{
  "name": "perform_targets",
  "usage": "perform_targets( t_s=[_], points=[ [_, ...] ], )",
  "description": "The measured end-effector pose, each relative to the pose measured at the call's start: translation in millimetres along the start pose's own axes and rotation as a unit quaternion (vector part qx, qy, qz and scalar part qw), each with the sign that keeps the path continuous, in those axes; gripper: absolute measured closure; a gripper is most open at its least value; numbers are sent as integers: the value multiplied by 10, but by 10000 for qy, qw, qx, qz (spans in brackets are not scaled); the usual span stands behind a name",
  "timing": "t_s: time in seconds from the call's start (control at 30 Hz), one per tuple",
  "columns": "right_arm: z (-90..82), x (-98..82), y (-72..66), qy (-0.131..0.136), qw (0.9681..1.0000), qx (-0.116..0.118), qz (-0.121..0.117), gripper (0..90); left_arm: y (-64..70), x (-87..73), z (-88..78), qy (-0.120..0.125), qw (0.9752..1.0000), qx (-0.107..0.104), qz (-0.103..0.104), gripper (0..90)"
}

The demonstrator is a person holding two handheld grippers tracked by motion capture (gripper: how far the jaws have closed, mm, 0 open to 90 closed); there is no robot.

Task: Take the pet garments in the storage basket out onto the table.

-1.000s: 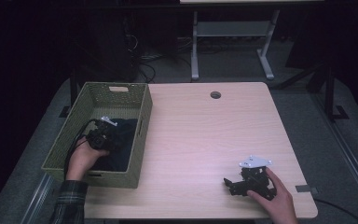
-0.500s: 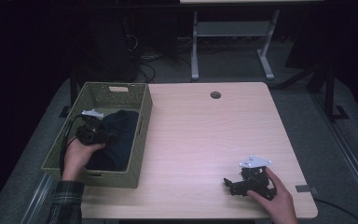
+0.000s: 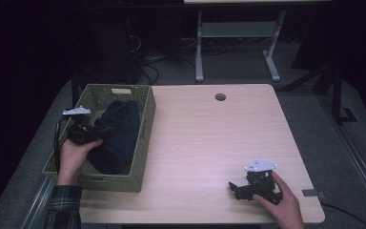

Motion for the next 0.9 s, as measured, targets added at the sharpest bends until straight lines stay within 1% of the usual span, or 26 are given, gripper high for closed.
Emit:
perform_targets(
  t_s=[0.2, 0.33, 0.53, 0.7, 0.9],
  points=[
    [0, 0, 0, 0, 10000, 1, 2, 0, 59, 80, -139, 257, 9996, 66, 119, 700],
    [0, 0, 0, 0, 10000, -1, 3, 0, 76, 121, -236, 454, 9989, 65, 124, 700],
    [-1, -1, -2, -7, 10000, 2, 14, 0, 118, 175, -392, 777, 9968, -131, 148, 702],
    [0, 0, -1, -2, 10000, 0, 7, 0, 187, 215, -470, 910, 9953, -253, 211, 702],
    [0, -1, -1, -3, 10000, 1, 9, 0, 285, 263, -497, 1025, 9933, -433, 319, 702]
  ],
)
Point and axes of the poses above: each handheld gripper's, and its own axes: z roughly forward along the jaws, x roughly out of its top, y roughly to its right, the point moved 8 cm from there along z, roughly forward along the jaws, and after that the axes turned 13 degrees about -y, right-handed, at the moved point
